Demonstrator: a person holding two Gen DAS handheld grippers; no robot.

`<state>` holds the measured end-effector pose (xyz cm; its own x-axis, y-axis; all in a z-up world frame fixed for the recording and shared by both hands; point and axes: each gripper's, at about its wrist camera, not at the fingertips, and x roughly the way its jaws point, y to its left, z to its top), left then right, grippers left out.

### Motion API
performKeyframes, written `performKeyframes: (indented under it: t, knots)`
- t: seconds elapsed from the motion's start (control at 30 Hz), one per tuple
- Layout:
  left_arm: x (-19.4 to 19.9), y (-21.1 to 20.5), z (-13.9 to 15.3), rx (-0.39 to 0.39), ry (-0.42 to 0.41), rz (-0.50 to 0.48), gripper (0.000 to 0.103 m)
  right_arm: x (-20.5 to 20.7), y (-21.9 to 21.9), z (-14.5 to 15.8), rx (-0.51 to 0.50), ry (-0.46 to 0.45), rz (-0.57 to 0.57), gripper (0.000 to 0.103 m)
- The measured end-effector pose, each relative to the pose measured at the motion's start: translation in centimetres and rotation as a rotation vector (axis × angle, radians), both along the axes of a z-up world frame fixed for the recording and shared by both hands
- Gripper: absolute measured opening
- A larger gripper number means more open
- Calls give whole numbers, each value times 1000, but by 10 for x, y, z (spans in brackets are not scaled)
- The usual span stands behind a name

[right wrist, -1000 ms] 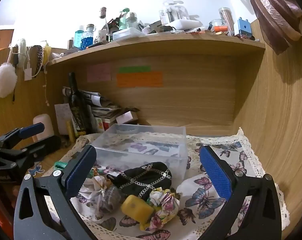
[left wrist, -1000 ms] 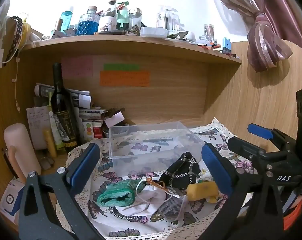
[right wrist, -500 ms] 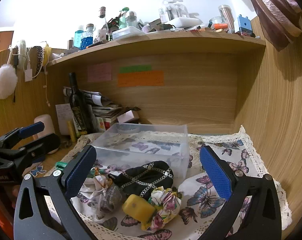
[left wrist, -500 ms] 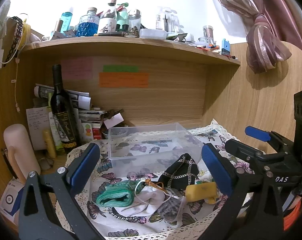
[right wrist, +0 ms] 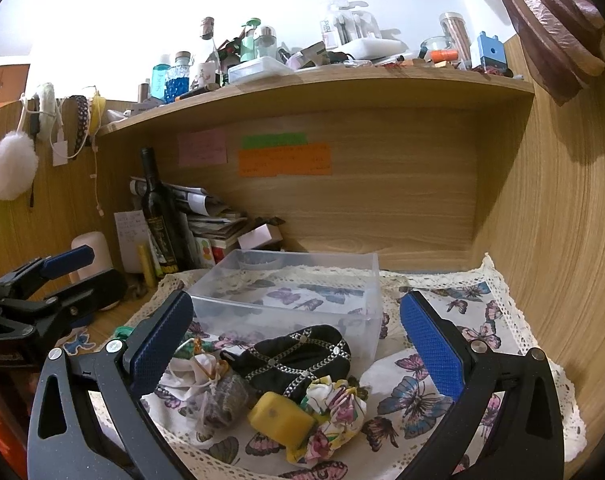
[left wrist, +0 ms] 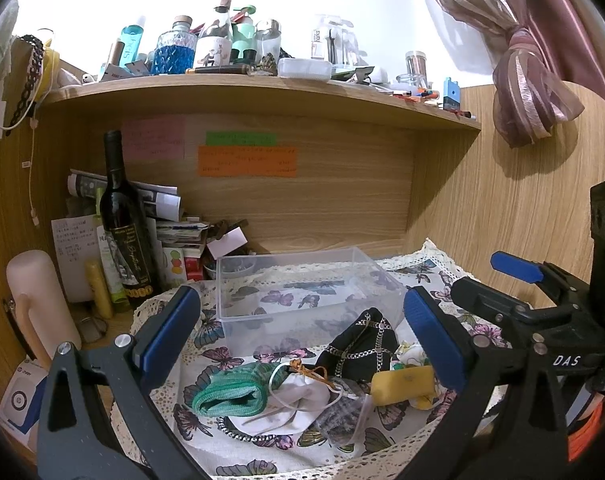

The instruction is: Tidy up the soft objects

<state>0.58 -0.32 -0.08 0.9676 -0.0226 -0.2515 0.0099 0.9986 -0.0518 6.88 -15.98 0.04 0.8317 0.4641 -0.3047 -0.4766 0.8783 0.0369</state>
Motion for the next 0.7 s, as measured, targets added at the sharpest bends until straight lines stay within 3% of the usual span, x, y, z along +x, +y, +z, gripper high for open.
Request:
performKeyframes:
  t: [0.7]
  knots:
    - [-4,-2,1,-3,-18,-1,103,-2,0,2,4,-4,4,103]
